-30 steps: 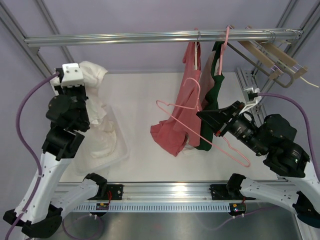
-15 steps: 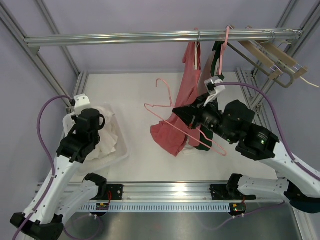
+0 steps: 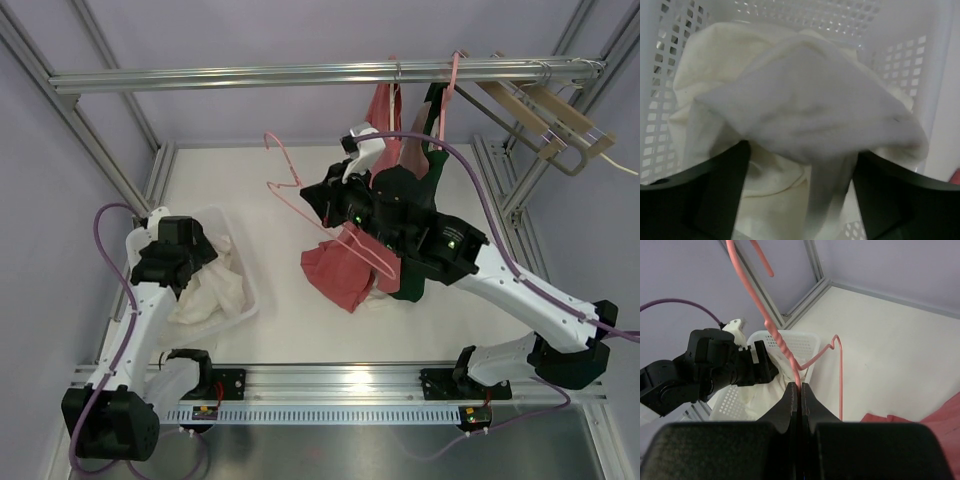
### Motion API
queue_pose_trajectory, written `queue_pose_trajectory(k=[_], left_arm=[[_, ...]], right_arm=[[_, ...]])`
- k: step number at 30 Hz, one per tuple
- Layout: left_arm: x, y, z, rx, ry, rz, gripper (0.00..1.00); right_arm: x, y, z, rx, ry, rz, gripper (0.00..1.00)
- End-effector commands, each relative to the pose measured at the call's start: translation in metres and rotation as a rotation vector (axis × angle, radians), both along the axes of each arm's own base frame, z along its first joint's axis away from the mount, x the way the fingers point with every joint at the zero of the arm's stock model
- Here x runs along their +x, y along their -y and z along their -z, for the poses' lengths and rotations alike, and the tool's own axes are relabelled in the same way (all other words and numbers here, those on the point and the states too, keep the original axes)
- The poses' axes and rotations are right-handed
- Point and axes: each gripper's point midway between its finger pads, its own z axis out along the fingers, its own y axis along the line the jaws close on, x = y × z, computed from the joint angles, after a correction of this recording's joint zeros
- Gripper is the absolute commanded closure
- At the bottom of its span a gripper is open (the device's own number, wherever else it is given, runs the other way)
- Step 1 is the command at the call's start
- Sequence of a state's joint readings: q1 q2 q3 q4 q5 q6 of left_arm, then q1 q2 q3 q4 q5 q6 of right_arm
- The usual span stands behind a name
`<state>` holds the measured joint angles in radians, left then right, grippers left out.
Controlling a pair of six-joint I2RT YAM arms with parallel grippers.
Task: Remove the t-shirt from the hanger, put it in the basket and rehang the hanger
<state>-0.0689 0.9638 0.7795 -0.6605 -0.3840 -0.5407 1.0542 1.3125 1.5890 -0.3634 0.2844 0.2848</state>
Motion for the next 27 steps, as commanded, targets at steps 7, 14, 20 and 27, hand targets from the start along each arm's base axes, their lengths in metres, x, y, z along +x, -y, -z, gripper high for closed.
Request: queue_pose_trajectory(k=[7, 14, 20, 27], left_arm=[[-0.002, 0.027, -0.072, -0.205, 0.330, 0.076, 0.01], [-0.039, 0.049, -0.137, -0.210, 0.565, 0.265, 0.01], [-0.068, 0.063, -0.154, -0.185, 0.618, 0.392, 0.01], [-0.105, 0.118, -0.188, -0.249, 0.705, 0.769, 0.01]], right_arm=[[0.042, -0.033, -0.038, 0.049, 0.075, 0.096, 1.00], [0.072, -0.060, -0.056, 0.096, 0.106, 0.124, 1.00], [0.106, -0.071, -0.072, 0.123, 0.118, 0.176, 1.00], [0.141, -0.084, -0.073, 0.155, 0.113, 0.219, 1.00]])
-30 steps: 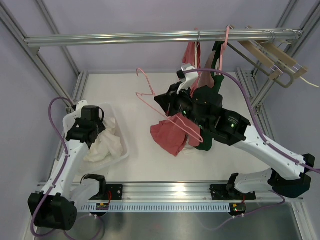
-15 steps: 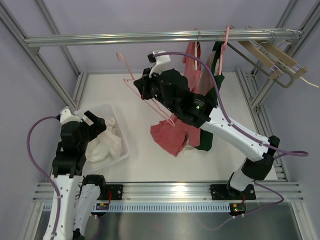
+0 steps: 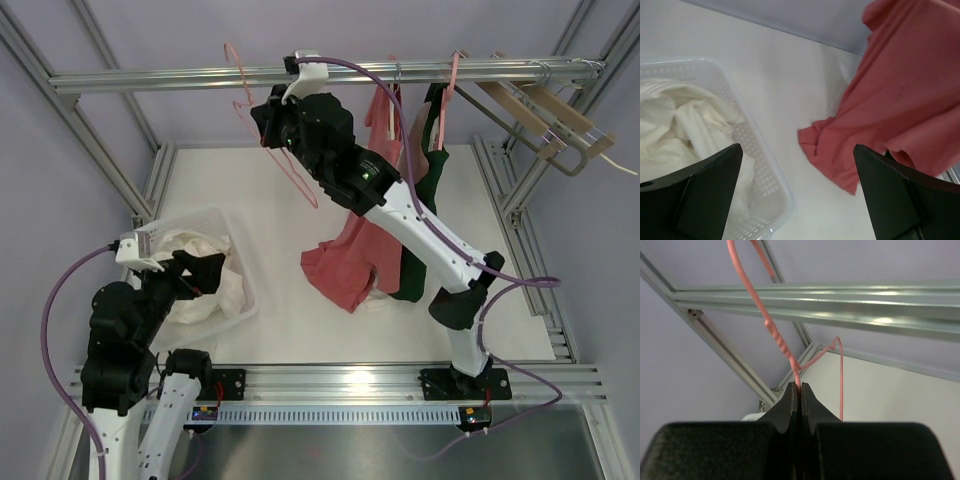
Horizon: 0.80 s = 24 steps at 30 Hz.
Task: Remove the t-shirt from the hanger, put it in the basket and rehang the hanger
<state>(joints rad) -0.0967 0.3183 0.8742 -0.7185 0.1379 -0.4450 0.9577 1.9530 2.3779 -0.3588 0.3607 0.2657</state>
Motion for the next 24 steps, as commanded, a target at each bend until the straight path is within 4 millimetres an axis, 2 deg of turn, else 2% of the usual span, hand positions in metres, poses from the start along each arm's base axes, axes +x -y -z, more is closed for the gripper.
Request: queue_pose_trajectory(k=[1, 7, 10, 12, 13, 15, 16, 17, 21, 22, 24], left_arm=[[-0.025, 0.036, -0.028, 0.026, 0.104, 0.250, 0.01], [-0.042, 0.071, -0.037, -0.049, 0.148, 0.481, 0.01], [-0.047, 0.082, -0.033, -0.080, 0.146, 0.560, 0.01], [-0.045, 0.084, -0.029, -0.090, 0.134, 0.567, 0.01], [-0.044, 0.087, -0.026, -0.102, 0.127, 0.585, 0.01], [-0.043, 0.091, -0.024, -0.118, 0.113, 0.605, 0.01], [-0.044, 0.092, -0.025, -0.121, 0.116, 0.613, 0.01], [-0.044, 0.091, -0.027, -0.118, 0.123, 0.611, 0.01], [-0.045, 0.091, -0.033, -0.111, 0.138, 0.613, 0.01], [-0.045, 0.091, -0.034, -0.110, 0.143, 0.612, 0.01], [-0.046, 0.091, -0.036, -0.110, 0.148, 0.614, 0.01]], right_arm=[[0.015, 0.002, -0.013, 0.039, 0.019, 0.050, 1.00], [0.045, -0.010, 0.012, 0.056, -0.005, 0.109, 1.00], [0.056, -0.019, 0.031, 0.042, -0.029, 0.115, 1.00], [0.058, -0.022, 0.041, 0.039, -0.047, 0.117, 1.00], [0.057, -0.021, 0.040, 0.047, -0.048, 0.115, 1.00], [0.057, -0.024, 0.053, 0.038, -0.069, 0.106, 1.00], [0.053, -0.020, 0.045, 0.051, -0.063, 0.102, 1.00], [0.054, -0.021, 0.054, 0.045, -0.070, 0.102, 1.00], [0.047, -0.019, 0.049, 0.047, -0.072, 0.081, 1.00], [0.044, -0.020, 0.052, 0.037, -0.083, 0.063, 0.96], [0.039, -0.019, 0.052, 0.025, -0.095, 0.044, 0.78]])
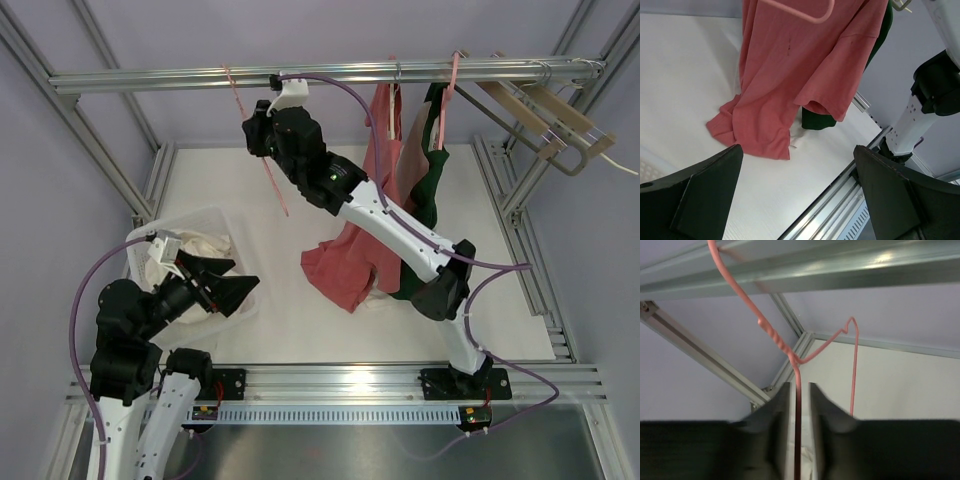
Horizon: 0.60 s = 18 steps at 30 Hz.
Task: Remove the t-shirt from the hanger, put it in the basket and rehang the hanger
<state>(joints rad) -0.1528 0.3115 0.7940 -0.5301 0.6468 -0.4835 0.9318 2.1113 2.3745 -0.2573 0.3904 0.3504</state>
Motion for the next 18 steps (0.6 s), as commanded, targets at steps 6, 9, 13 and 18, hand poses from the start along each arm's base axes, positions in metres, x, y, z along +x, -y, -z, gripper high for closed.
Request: queue_pose_trajectory(k=[6, 9, 13, 18], left_arm=[[-0.005, 0.009, -0.025, -0.028, 0.043, 0.068, 0.01], [-0.002, 0.012, -0.026, -0.035, 0.014, 0.091, 0.01], [-0.005, 0.017, -0.037, -0.037, 0.015, 0.134, 0.01], [0.005, 0.017, -0.039, -0.032, -0.002, 0.120, 0.01]], right_arm=[[-0.047, 0.056, -0.041, -0.025, -0.001, -0.057, 0.40], [-0.070, 0.089, -0.053, -0.050, 0.017, -0.057, 0.40], [-0.092, 0.147, -0.059, -0.148, 0.005, 0.032, 0.48], [-0.095, 0.227, -0.064, -0.252, -0.021, 0.231, 0.61]])
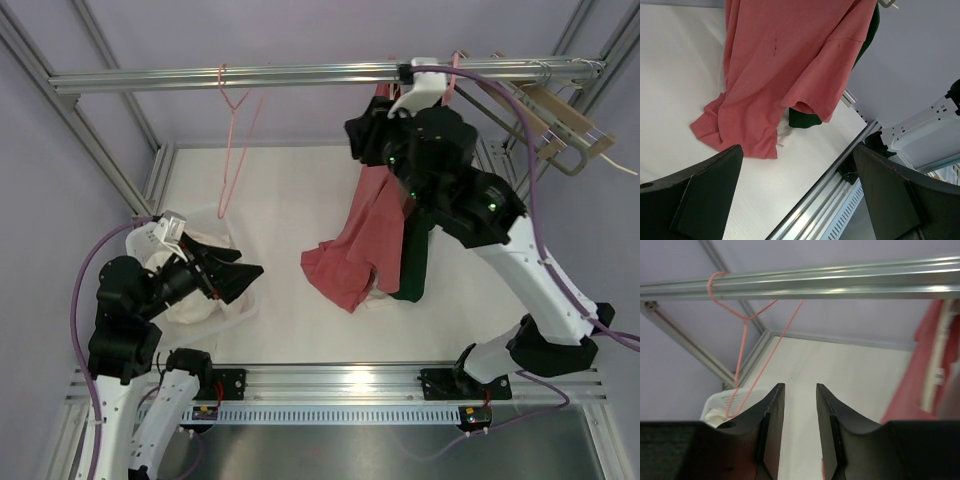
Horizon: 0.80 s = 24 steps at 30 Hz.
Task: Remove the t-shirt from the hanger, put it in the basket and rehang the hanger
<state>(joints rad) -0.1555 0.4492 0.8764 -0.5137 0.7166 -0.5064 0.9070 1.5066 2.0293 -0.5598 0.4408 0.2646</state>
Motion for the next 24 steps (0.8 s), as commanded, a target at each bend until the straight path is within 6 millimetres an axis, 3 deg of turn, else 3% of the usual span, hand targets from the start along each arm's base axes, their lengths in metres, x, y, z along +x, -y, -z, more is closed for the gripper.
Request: queue_pose_trajectory(k=[1, 2, 4, 6, 7, 8, 10, 11, 13, 14, 19, 24], left_arm=[[-0.001, 0.005, -0.021, -0.016, 0.048, 0.040, 0.01], [0.002, 0.007, -0.016, -0.011, 0.036, 0.040, 0.01], [0.011, 0.008, -0.010, 0.002, 0.010, 0.024, 0.01], [0.008, 0.018, -0.007, 0.017, 0.008, 0.057, 0.01], [0.016, 0.018, -0.004, 0.032, 0.001, 0.011, 0.01], [0.005, 0.031, -0.003, 0.041, 0.005, 0.069, 0.01], [0.009, 0.036, -0.001, 0.071, 0.013, 0.039, 0.01], [-0.001, 0.050, 0.004, 0.089, 0.009, 0.093, 0.01], [0.004, 0.055, 0.012, 0.129, 0.010, 0.054, 0.01], [-0.004, 0.065, 0.018, 0.150, 0.004, 0.091, 0.01], [-0.002, 0.081, 0.039, 0.239, 0.004, 0.053, 0.01], [-0.014, 0.095, 0.043, 0.261, 0.044, 0.101, 0.01]], right_arm=[[0.003, 0.073, 0.011, -0.158, -0.040, 0.205, 0.62], [0.008, 0.088, 0.010, -0.166, -0.046, 0.241, 0.62], [0.011, 0.098, 0.010, -0.181, -0.065, 0.236, 0.62], [0.025, 0.113, 0.015, -0.198, -0.092, 0.268, 0.62], [0.031, 0.110, 0.021, -0.218, -0.116, 0.247, 0.60], [0.035, 0.110, 0.023, -0.224, -0.123, 0.243, 0.60], [0.044, 0.110, 0.024, -0.226, -0.129, 0.233, 0.58], [0.046, 0.110, 0.024, -0.223, -0.131, 0.230, 0.56], [0.055, 0.115, 0.027, -0.230, -0.144, 0.244, 0.55], [0.058, 0.117, 0.030, -0.237, -0.154, 0.251, 0.55], [0.070, 0.122, 0.040, -0.252, -0.168, 0.272, 0.58], [0.081, 0.117, 0.050, -0.282, -0.187, 0.264, 0.61]])
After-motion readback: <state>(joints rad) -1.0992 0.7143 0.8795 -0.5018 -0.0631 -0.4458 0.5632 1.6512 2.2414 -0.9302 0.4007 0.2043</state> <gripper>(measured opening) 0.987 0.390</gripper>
